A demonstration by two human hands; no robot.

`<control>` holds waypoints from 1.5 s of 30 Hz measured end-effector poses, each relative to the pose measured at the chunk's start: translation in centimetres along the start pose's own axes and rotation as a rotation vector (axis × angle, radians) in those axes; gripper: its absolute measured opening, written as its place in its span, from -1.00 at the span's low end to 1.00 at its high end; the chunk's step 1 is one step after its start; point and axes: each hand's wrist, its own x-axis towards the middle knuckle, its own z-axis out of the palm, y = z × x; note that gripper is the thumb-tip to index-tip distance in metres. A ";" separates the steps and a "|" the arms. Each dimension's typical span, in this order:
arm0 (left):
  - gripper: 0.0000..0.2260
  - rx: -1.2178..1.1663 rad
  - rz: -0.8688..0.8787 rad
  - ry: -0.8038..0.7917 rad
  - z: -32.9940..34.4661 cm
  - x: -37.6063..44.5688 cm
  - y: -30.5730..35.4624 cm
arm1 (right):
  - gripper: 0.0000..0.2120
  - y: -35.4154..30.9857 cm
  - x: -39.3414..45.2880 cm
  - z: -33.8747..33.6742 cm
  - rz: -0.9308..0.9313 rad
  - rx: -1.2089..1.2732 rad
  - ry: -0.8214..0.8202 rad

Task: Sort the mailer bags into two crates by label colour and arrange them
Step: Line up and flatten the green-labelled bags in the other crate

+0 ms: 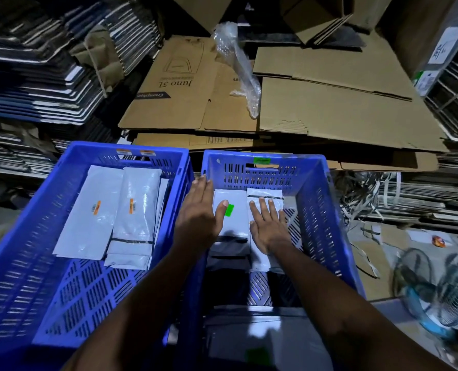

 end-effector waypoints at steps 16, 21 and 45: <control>-0.43 -0.011 -0.126 -0.153 -1.9 0.1 1.3 | -0.83 -1.7 -8.3 -6.0 -0.099 0.174 0.339; -0.43 0.000 -0.122 -0.159 -2.0 0.0 1.4 | -0.86 -2.0 -14.2 -5.2 -0.143 0.261 -0.168; -0.44 0.012 -0.086 -0.055 -1.5 -0.4 0.9 | -0.78 -2.5 -18.2 -3.3 -0.282 0.144 -0.447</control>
